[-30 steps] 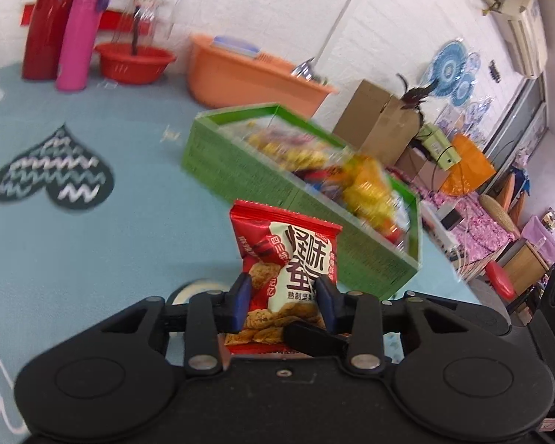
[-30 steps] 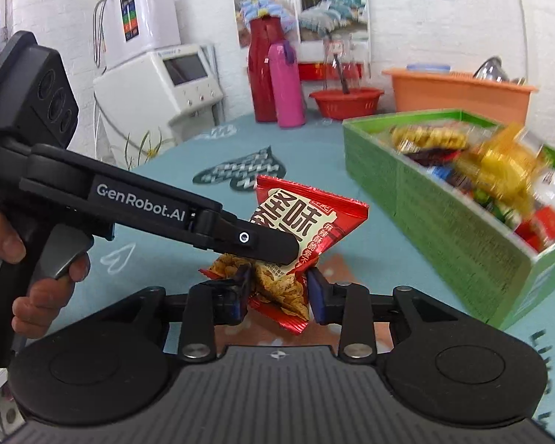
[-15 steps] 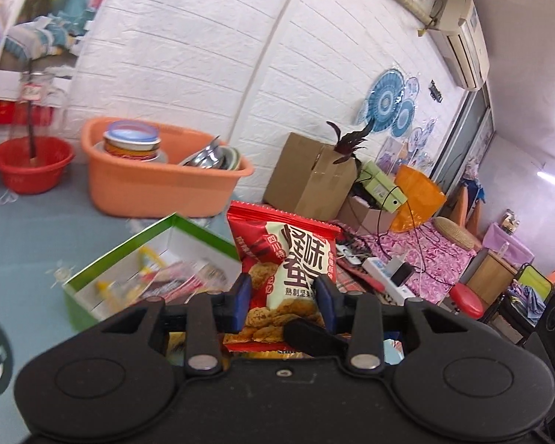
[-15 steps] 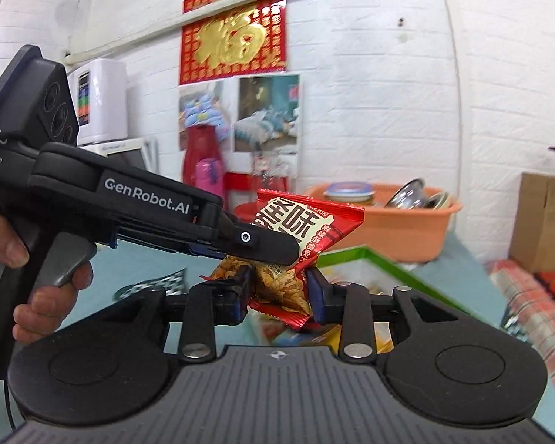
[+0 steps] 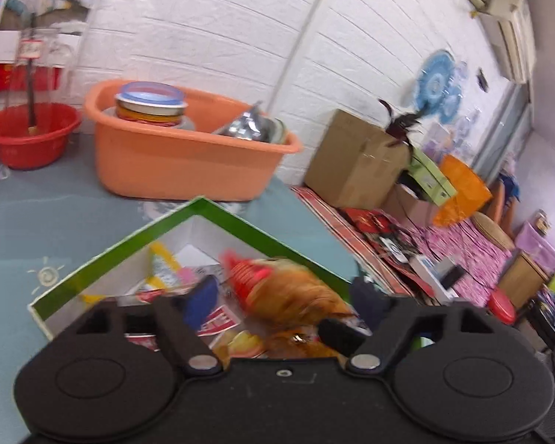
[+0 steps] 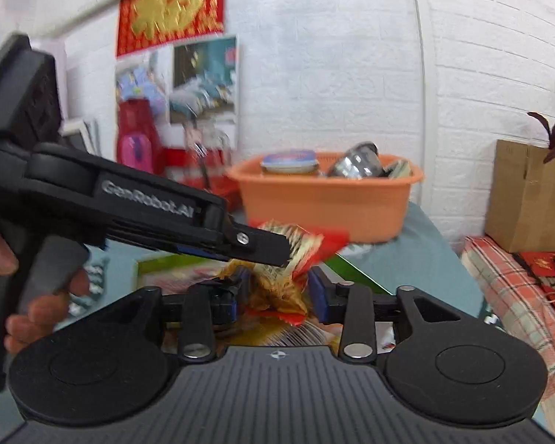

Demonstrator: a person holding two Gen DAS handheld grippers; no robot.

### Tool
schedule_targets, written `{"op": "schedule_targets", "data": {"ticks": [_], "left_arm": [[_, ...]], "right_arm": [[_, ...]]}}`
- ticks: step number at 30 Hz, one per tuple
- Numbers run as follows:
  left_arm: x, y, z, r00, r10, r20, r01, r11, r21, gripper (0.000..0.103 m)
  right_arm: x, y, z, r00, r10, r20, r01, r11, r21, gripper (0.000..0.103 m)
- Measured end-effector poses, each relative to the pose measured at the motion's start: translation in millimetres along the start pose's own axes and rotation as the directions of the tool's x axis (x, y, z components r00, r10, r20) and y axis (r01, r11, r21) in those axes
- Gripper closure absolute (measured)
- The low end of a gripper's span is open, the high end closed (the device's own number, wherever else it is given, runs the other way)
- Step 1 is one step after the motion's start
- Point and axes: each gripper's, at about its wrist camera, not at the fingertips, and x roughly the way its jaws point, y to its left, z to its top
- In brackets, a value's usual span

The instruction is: Organize snacks

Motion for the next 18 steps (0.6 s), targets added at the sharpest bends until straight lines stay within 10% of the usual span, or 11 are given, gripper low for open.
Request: {"op": "schedule_targets", "data": {"ticks": [15, 18], "left_arm": [[-54.0, 4.5, -8.2, 0.994, 0.077, 0.075, -0.077, 0.997, -0.007, 0.000], [-73.8, -6.1, -14.8, 0.991, 0.109, 0.076, -0.109, 0.994, 0.004, 0.000]], "right_arm": [[14.7, 0.8, 7.5, 0.999, 0.002, -0.049, -0.005, 0.998, -0.070, 0.044], [-23.6, 0.4, 10.1, 0.999, 0.018, 0.040, -0.017, 1.000, -0.026, 0.000]]}}
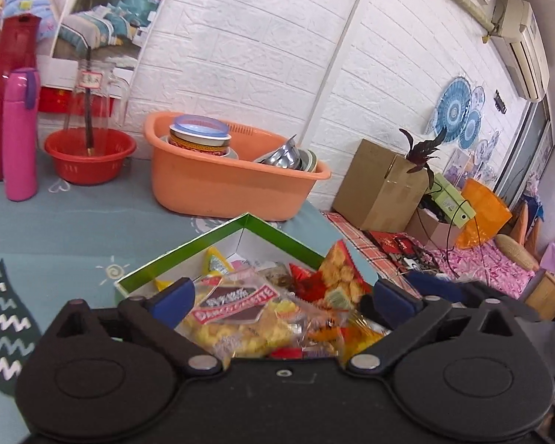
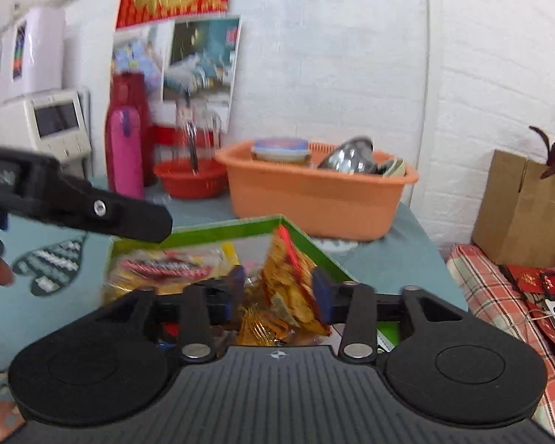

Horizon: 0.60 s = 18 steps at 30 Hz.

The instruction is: Organize snacks

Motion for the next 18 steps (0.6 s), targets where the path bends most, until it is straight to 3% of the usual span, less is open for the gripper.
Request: {"op": "schedule_targets", "data": {"ticks": [2, 8, 18], "left_arm": [[-15.8, -8.2, -6.5, 1.000, 0.021, -0.004, -0.021, 1.000, 0.012, 0.000], [-66.9, -34.8, -39.4, 0.998, 0.054, 0.036, -0.056, 0.996, 0.064, 0.000], [-100.7, -61.0, -104.5, 0.994, 0.105, -0.021, -0.104, 0.993, 0.050, 0.000]], "right_arm": [[-27.1, 1.2, 1.0, 0.999, -0.002, 0.048, 0.001, 1.000, 0.026, 0.000], [-96.7, 16.4, -11.9, 0.997, -0.036, 0.072, 0.033, 0.999, 0.037, 0.000], [-145.4, 28.6, -46.9, 0.998, -0.064, 0.006, 0.063, 0.993, 0.102, 0.000]]}}
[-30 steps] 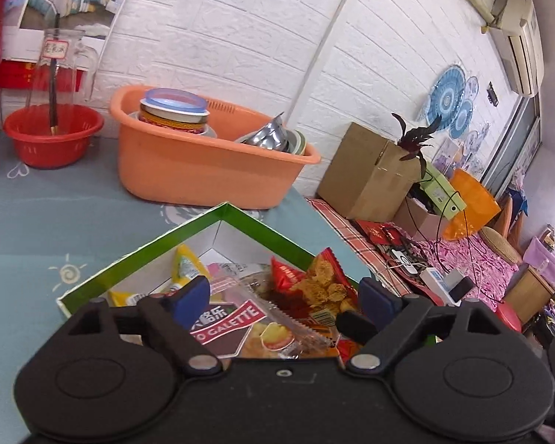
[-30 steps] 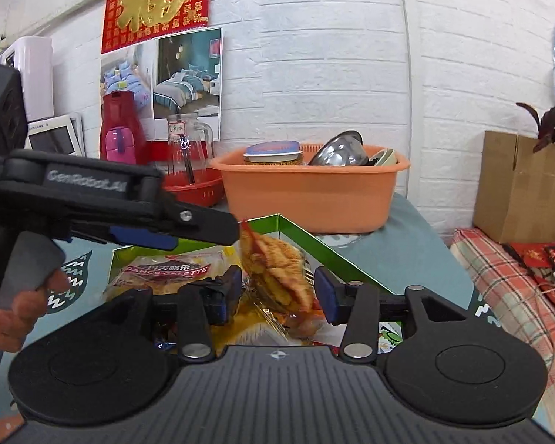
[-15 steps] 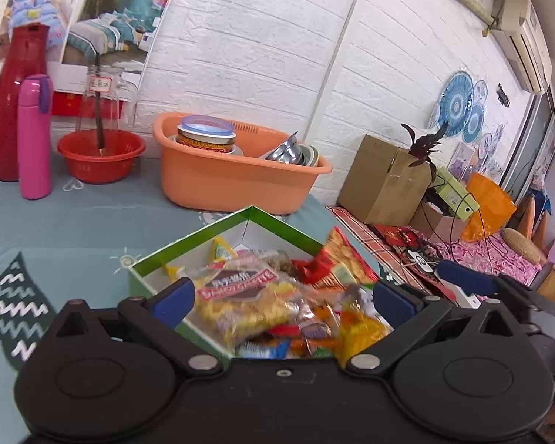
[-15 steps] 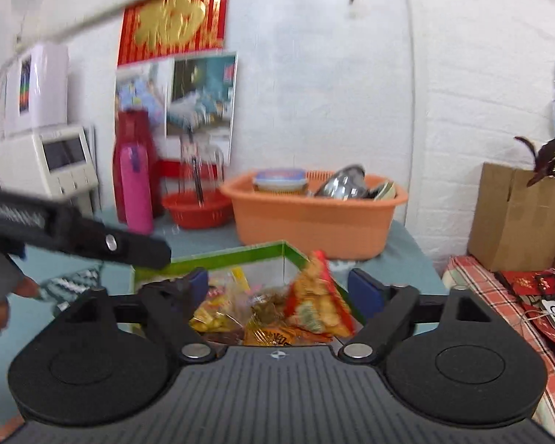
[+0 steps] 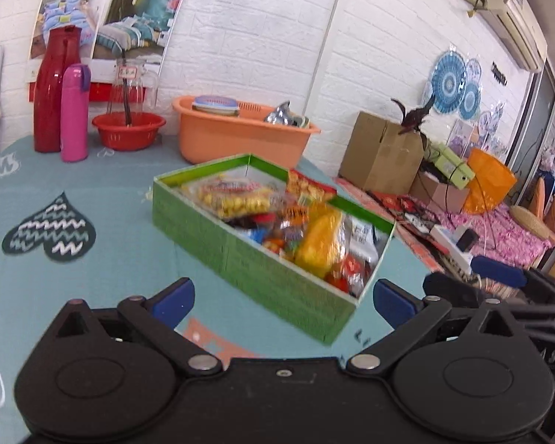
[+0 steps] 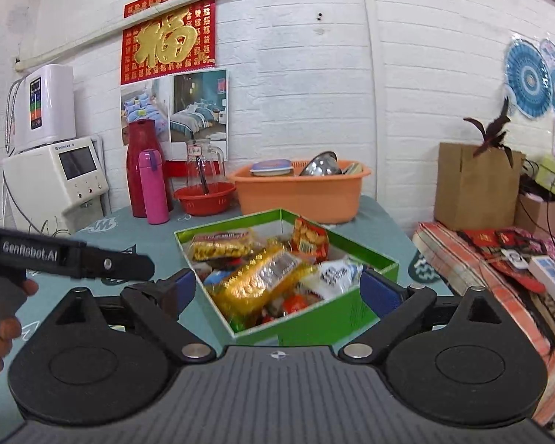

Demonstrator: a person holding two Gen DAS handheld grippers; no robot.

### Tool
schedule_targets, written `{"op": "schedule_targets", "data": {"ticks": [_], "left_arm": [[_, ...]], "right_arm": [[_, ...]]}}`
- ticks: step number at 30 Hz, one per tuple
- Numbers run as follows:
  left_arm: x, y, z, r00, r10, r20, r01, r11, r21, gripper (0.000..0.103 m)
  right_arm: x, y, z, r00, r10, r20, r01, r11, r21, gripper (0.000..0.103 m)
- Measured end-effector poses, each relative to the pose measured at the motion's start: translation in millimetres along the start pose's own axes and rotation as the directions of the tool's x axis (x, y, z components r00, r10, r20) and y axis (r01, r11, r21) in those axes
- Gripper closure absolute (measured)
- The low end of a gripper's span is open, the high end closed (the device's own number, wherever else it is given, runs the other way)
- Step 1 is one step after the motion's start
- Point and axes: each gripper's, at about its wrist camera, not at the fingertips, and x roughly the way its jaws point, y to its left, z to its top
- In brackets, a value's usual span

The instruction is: Organize snacks

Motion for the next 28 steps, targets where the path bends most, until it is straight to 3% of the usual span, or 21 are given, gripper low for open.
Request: {"op": "schedule_targets", "data": {"ticks": [6, 21, 28], "left_arm": [[-1.5, -0.8, -22.6, 0.999, 0.043, -0.034, -0.043, 0.999, -0.010, 0.000], [-10.4, 10.4, -29.9, 0.987, 0.158, 0.013, -0.158, 0.987, 0.009, 0.000], [-14.5, 15.8, -30.8, 0.986, 0.166, 0.024, -0.166, 0.986, 0.007, 0.000]], "right_arm": [[-0.8, 2.7, -19.4, 0.998, -0.033, -0.058, 0.033, 0.999, 0.002, 0.000], [1.3, 12.9, -36.8, 0.992, -0.058, -0.109, 0.060, 0.998, 0.011, 0.000], [3.7, 20.3, -36.9, 0.991, -0.056, -0.119, 0.057, 0.998, -0.001, 0.000]]}}
